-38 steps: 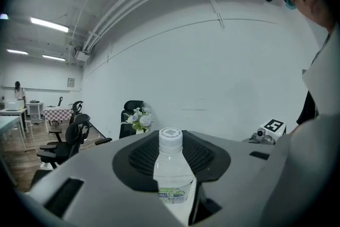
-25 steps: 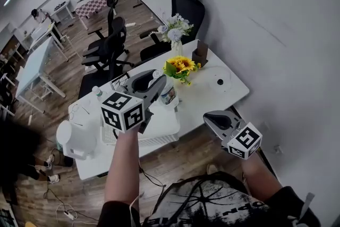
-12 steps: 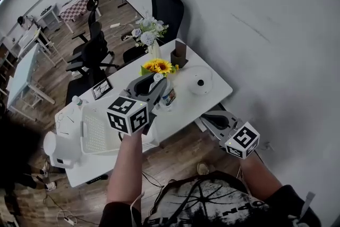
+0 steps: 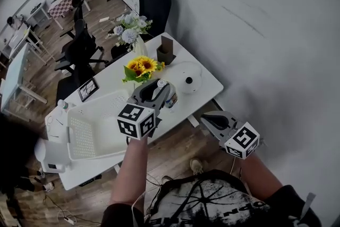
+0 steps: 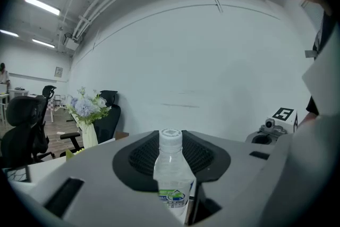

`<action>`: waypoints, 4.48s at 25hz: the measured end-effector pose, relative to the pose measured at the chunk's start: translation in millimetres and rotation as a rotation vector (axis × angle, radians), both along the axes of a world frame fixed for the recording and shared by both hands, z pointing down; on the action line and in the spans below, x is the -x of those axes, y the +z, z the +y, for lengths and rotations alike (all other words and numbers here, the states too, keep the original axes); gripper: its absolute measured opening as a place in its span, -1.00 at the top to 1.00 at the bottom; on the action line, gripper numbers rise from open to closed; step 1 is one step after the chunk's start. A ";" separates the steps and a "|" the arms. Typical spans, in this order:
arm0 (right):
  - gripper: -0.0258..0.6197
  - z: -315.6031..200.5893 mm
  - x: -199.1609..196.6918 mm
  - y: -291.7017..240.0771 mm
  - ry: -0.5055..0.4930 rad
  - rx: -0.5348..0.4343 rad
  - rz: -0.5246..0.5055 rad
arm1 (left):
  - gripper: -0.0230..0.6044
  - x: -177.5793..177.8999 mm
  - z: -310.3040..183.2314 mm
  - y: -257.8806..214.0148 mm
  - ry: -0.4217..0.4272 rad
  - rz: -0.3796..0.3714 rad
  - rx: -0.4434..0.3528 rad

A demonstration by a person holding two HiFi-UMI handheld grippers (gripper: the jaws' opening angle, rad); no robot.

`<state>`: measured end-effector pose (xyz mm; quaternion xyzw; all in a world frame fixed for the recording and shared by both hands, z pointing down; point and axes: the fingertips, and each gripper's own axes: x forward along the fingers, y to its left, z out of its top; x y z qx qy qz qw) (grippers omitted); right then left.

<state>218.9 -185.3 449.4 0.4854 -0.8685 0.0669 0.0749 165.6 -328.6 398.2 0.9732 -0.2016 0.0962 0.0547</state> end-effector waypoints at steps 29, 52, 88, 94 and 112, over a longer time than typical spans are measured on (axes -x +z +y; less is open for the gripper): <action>0.85 -28.0 -36.0 66.3 -0.106 0.153 -0.007 | 0.48 -24.0 -10.0 123.5 -0.059 -0.007 -0.056; 0.85 -26.2 -17.2 49.1 -0.111 0.116 -0.008 | 0.36 -8.2 1.1 107.9 -0.065 -0.029 -0.063; 0.85 -16.0 62.0 19.8 -0.116 0.025 -0.036 | 0.89 65.1 116.1 60.7 0.042 0.109 0.018; 0.85 -16.9 63.7 17.8 -0.116 0.032 -0.014 | 0.89 68.2 111.8 59.8 0.039 0.098 0.024; 0.85 -18.3 59.4 13.7 -0.112 0.019 -0.011 | 0.89 66.5 107.4 64.0 0.028 0.100 0.043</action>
